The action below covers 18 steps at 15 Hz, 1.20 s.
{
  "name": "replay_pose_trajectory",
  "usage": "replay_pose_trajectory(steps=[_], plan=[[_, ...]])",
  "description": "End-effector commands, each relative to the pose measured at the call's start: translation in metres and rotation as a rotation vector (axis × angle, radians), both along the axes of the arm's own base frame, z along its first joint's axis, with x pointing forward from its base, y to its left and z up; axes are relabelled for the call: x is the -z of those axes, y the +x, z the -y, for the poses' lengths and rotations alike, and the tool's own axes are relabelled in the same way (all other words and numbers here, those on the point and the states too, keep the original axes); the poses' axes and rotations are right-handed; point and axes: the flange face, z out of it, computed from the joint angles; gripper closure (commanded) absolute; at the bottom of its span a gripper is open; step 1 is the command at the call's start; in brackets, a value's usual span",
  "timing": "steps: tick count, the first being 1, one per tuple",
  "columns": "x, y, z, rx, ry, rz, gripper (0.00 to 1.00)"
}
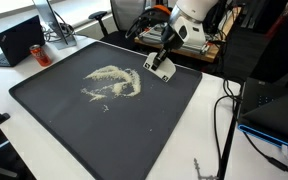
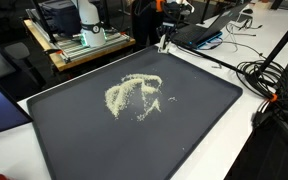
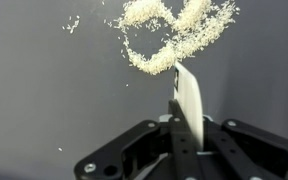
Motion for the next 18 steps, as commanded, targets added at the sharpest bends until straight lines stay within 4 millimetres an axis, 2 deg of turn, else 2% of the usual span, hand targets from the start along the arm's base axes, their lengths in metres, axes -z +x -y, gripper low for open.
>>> replay_pose_trajectory(steps=[1, 3, 11, 15, 18], plan=[[-0.009, 0.005, 0.008, 0.0, 0.06, -0.025, 0.99], [-0.009, 0.008, 0.021, 0.044, 0.062, -0.061, 0.99], [-0.027, 0.023, 0.089, 0.237, -0.011, -0.021, 0.99], [-0.033, 0.024, 0.103, 0.292, -0.053, -0.034, 0.99], [-0.036, 0.022, 0.101, 0.295, -0.094, -0.01, 0.99]])
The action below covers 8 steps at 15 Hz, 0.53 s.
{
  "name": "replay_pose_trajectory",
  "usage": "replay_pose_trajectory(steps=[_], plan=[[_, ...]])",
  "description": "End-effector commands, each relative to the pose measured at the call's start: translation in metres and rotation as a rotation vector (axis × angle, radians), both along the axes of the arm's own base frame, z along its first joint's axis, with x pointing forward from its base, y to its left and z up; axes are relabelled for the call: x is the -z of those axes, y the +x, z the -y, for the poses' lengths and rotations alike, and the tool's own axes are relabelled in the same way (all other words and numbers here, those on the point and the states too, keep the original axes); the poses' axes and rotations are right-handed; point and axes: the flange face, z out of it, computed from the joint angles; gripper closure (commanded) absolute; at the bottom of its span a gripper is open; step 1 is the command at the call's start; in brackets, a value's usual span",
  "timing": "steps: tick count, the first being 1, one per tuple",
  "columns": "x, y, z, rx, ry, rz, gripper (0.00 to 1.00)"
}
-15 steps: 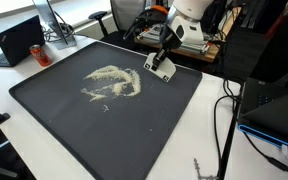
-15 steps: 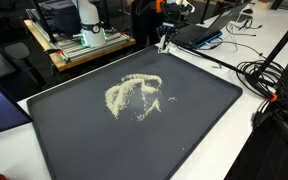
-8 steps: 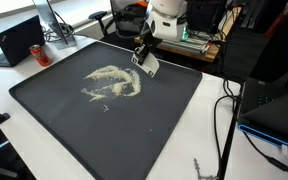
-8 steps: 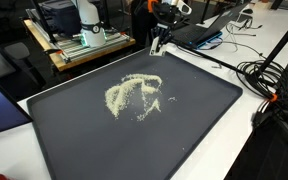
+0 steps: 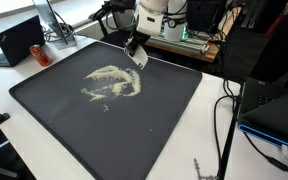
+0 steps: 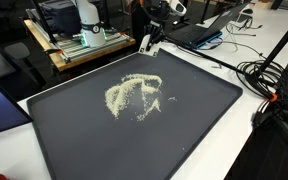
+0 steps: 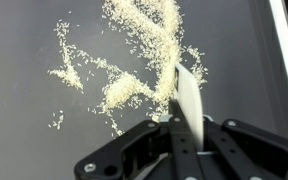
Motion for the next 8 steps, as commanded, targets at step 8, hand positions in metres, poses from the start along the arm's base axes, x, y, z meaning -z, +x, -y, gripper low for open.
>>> replay_pose_trajectory(steps=[8], plan=[[-0.007, -0.015, -0.041, -0.012, -0.24, 0.081, 0.99]])
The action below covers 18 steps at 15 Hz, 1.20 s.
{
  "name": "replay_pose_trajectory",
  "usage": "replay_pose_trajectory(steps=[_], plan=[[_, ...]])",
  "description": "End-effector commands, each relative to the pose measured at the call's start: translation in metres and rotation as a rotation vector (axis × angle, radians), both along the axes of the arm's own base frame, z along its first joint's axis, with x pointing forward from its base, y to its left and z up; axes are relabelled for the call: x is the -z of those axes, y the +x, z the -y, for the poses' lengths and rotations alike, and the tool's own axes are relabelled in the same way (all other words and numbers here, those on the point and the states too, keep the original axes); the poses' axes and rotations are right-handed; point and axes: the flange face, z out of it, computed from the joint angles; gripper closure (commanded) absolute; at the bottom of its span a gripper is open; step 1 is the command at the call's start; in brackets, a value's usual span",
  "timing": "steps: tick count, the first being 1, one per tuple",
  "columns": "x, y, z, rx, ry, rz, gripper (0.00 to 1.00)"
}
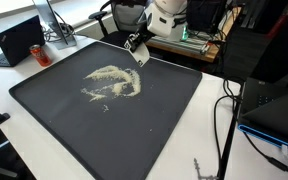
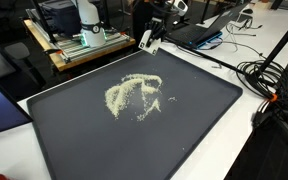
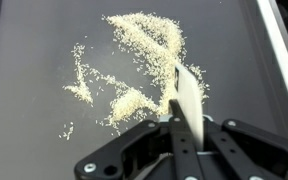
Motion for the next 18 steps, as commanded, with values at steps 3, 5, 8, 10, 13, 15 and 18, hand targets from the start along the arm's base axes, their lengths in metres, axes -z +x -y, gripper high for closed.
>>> replay_pose_trajectory(steps=[3, 5, 8, 10, 13, 15, 18], plan=[[-0.003, -0.007, -0.029, -0.011, -0.119, 0.036, 0.99], [-0.005, -0.006, -0.036, -0.022, -0.084, 0.021, 0.99], [-0.027, 0.014, -0.027, 0.006, 0.019, 0.035, 0.99], [-0.049, 0.035, -0.01, 0.043, 0.123, 0.064, 0.99], [-0.077, 0.071, 0.026, 0.116, 0.275, 0.084, 0.99], [-0.091, 0.09, 0.053, 0.163, 0.362, 0.075, 0.99], [-0.109, 0.112, 0.088, 0.197, 0.499, 0.057, 0.99]])
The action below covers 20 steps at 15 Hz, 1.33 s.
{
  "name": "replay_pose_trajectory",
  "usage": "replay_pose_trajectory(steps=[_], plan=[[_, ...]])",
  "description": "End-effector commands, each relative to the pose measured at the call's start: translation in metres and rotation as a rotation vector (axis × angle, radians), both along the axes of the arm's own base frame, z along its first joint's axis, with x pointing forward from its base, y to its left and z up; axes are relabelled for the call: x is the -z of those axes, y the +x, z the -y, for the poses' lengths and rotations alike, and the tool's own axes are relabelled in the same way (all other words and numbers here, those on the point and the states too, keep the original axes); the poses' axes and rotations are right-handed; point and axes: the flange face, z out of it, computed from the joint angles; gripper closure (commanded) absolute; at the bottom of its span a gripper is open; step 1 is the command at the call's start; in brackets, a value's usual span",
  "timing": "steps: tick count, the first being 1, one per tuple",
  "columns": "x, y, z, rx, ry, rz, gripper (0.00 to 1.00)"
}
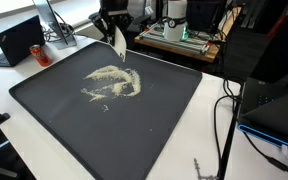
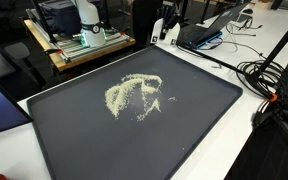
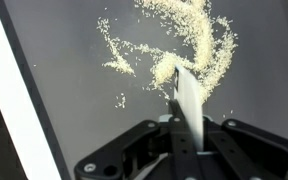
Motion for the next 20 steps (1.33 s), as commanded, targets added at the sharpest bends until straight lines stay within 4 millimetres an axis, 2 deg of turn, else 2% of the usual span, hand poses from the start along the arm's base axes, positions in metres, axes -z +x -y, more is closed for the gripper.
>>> replay_pose_trajectory(steps=[1, 5, 12, 16, 20], plan=[[-0.017, 0.031, 0.032, 0.007, 0.183, -0.003, 0.99], [-0.021, 0.056, 0.059, 0.036, 0.341, 0.002, 0.99], [-0.002, 0.091, 0.105, 0.102, 0.515, -0.052, 0.99], [0.017, 0.101, 0.137, 0.16, 0.58, -0.124, 0.99], [0.036, 0.098, 0.172, 0.24, 0.644, -0.231, 0.99]])
